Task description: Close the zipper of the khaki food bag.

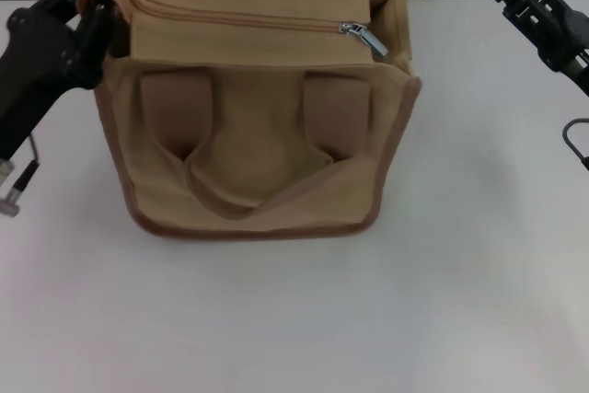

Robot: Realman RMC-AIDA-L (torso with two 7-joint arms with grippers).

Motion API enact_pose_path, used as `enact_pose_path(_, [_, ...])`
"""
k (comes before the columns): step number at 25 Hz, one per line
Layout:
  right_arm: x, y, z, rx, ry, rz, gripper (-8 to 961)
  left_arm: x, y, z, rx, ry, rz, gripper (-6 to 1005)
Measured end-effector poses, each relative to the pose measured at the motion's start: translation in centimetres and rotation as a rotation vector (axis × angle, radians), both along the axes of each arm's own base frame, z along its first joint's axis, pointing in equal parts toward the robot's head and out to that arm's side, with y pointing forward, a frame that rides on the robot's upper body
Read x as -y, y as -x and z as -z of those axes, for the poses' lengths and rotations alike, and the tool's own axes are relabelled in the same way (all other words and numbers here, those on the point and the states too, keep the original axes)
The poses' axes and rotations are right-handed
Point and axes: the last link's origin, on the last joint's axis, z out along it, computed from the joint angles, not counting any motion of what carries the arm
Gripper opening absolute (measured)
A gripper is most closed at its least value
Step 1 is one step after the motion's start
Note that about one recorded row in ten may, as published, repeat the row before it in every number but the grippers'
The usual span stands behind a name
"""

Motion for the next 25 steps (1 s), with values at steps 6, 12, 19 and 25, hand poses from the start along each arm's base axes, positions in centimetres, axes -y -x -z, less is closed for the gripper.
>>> enact_pose_path(6, [0.8, -0.6, -0.2, 0.008, -0.042, 0.003, 768, 1.5, 2.5, -1.3, 0.003, -0.063, -0.094, 175])
enact_pose_path(12, [1.7, -2.2, -0.8, -0.033, -0.117, 0.088, 785, 5.0, 7.5, -4.6, 0.052, -0.247, -0.317, 512])
enact_pose_path(19, [4.0, -3.1, -2.3, -0.086, -0.196, 0.073, 789, 9.6, 10.1, -7.3, 0.043, -0.249, -0.358, 717])
enact_pose_path(25, [6.9, -0.6, -2.5, 0.001, -0.251, -0.231, 788, 11.2, 7.6, -5.7, -0.123, 0.071, -0.079, 835])
